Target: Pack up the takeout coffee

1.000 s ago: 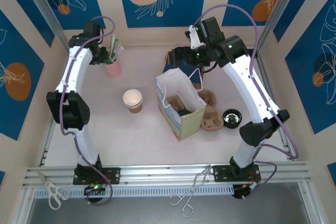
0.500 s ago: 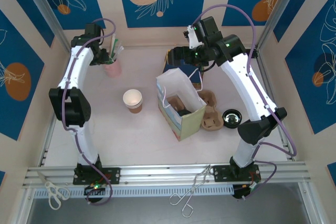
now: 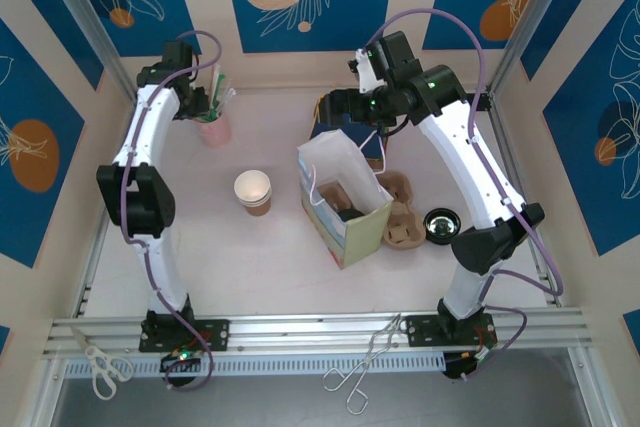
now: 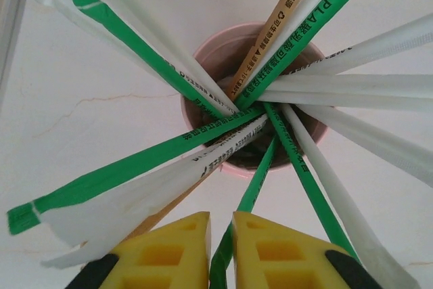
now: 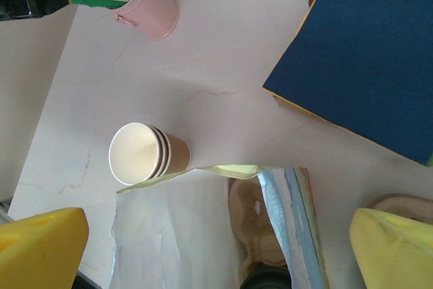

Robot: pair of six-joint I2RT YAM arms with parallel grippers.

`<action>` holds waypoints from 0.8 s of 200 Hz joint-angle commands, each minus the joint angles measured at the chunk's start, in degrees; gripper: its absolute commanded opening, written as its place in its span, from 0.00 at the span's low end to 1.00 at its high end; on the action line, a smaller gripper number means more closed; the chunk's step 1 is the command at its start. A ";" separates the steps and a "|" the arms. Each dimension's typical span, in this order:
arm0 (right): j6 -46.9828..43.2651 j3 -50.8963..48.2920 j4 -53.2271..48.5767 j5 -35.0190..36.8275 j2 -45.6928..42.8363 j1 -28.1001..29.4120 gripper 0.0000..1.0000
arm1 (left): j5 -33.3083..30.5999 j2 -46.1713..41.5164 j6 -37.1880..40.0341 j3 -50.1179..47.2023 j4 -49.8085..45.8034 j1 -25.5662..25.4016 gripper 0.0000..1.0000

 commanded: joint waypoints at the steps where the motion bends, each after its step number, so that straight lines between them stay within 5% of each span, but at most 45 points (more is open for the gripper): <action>1: -0.61 1.56 -1.23 -1.18 0.18 -0.29 0.99 | 1.13 0.40 0.43 1.64 -0.22 0.81 0.15; 50: -0.32 1.23 -1.26 -1.18 0.11 -0.30 0.99 | 1.21 -2.40 -0.41 1.33 -0.55 0.64 0.02; 160: 0.19 0.45 -1.03 -2.05 -0.63 0.17 0.99 | 0.74 -10.83 -1.95 2.65 -3.02 0.16 0.02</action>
